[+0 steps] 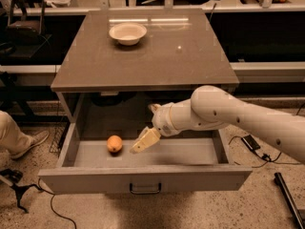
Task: Pick orange from top drawer and place on counter
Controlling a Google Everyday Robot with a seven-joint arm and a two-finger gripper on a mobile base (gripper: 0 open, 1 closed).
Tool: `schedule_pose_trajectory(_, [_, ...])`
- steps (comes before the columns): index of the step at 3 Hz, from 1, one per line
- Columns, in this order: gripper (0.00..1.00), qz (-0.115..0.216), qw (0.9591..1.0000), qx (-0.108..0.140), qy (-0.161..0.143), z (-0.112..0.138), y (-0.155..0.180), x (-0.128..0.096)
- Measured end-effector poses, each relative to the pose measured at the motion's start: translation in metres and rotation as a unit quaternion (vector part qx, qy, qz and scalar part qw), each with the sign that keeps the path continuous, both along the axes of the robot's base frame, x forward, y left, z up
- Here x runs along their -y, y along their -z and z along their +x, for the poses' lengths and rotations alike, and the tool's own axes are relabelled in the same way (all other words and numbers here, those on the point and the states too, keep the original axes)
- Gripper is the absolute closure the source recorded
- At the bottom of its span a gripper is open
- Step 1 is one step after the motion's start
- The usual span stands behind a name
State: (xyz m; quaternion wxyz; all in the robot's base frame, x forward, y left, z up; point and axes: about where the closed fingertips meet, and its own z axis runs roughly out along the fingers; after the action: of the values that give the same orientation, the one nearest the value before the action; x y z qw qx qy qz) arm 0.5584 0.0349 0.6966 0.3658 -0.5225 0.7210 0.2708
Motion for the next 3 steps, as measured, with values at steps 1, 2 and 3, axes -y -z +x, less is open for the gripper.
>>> schedule_pose_trajectory(1, [0.0, 0.024, 0.9997, 0.009, -0.004, 0.005, 0.01, -0.014])
schedule_pose_trajectory(2, [0.0, 0.009, 0.9997, 0.022, -0.001, 0.007, 0.026, -0.029])
schedule_pose_trajectory(3, [0.0, -0.015, 0.9988, 0.047, 0.006, 0.009, 0.038, -0.051])
